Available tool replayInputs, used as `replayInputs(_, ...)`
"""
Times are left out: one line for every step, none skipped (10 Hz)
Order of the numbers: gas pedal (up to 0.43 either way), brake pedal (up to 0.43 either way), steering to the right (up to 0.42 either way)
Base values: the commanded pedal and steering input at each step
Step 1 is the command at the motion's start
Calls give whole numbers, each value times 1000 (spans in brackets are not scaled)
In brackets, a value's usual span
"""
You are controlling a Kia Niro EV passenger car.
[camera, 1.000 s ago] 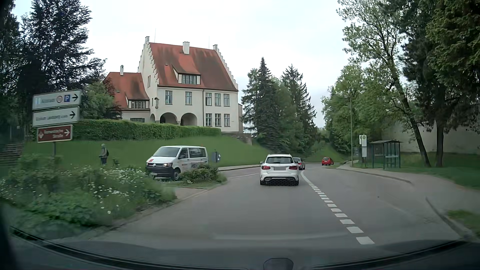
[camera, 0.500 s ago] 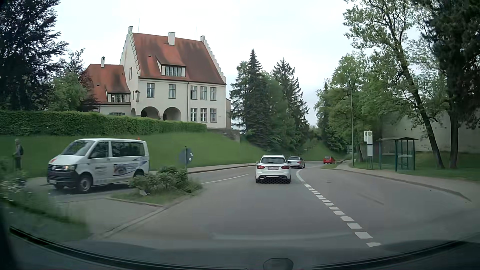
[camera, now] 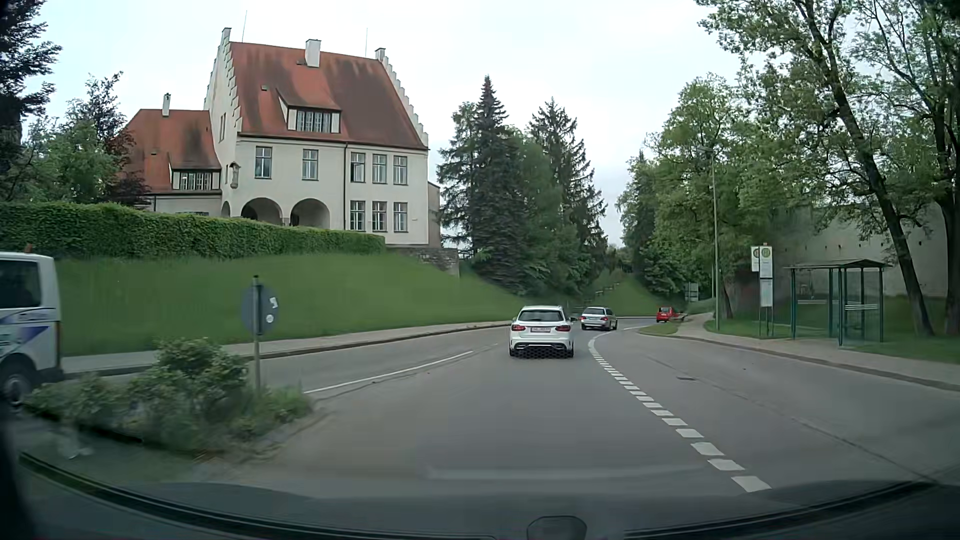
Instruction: Follow the waypoints while adhering to traffic rules and regulations
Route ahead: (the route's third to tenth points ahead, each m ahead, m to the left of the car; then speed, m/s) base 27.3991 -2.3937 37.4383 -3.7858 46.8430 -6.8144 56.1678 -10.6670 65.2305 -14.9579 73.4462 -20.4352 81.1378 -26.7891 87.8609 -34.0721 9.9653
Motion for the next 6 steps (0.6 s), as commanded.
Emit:
replayInputs(118, 0, 18)
replayInputs(110, 0, 18)
replayInputs(79, 0, 17)
replayInputs(67, 0, 16)
replayInputs(67, 0, 16)
replayInputs(67, 0, 16)
